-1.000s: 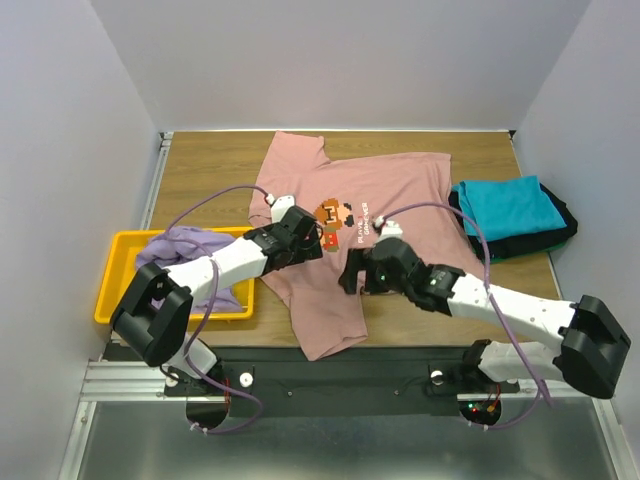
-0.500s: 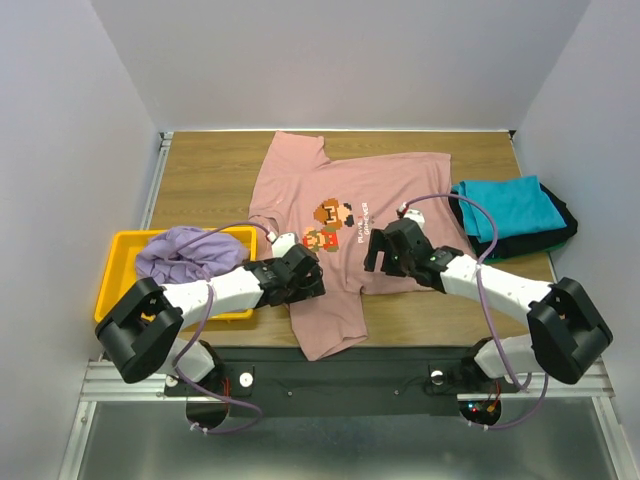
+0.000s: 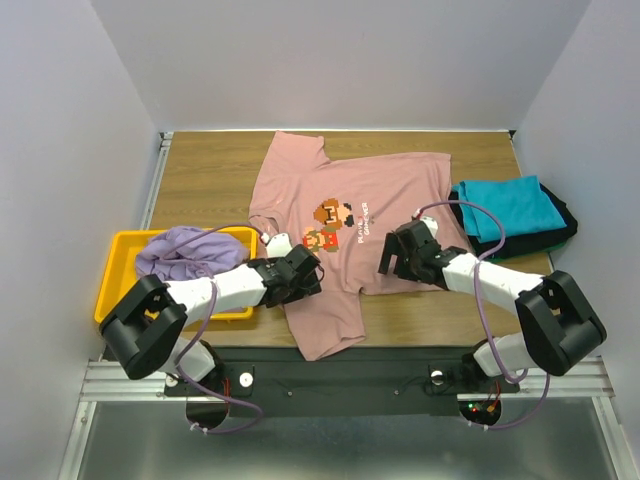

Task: Fold and stack the t-shirts
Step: Flatten the tshirt out

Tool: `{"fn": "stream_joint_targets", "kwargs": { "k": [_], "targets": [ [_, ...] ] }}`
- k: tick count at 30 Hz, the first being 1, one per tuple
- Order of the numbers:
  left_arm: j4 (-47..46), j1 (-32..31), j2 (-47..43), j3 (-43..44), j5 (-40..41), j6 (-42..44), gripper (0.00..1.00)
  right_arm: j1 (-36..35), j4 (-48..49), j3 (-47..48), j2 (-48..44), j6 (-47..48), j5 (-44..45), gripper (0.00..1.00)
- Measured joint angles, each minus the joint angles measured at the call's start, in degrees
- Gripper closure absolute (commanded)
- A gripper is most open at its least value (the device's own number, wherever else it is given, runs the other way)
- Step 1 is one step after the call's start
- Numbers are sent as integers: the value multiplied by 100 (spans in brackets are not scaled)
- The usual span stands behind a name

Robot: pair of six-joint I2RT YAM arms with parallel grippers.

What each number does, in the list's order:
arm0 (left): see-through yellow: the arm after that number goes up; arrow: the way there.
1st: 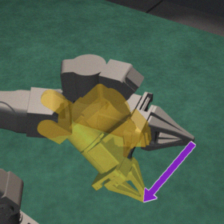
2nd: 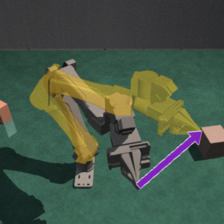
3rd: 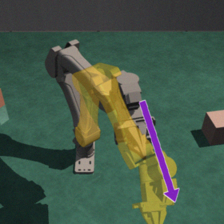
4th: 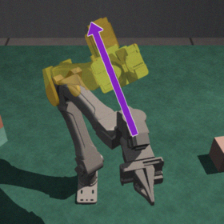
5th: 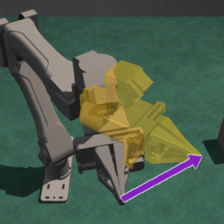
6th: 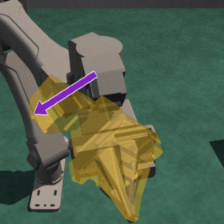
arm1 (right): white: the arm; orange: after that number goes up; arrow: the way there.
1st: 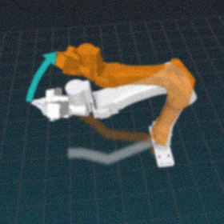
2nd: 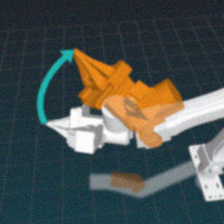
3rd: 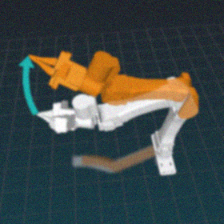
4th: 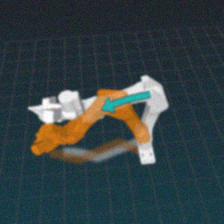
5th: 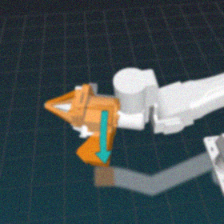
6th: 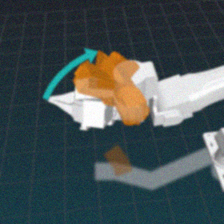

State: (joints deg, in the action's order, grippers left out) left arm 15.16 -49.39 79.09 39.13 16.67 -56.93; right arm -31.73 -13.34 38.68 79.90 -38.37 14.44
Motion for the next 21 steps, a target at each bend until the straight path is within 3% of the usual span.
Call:
{"fn": "stream_joint_targets", "kwargs": {
  "k": [7,21],
  "targets": [
    [1047,170,282,289,522,-197,2,223,-2,-39,-42,-2,-26,0],
    [1045,149,-98,293,17,671,2,369,-15,-52,-345,72,-162,0]
  ]
}}
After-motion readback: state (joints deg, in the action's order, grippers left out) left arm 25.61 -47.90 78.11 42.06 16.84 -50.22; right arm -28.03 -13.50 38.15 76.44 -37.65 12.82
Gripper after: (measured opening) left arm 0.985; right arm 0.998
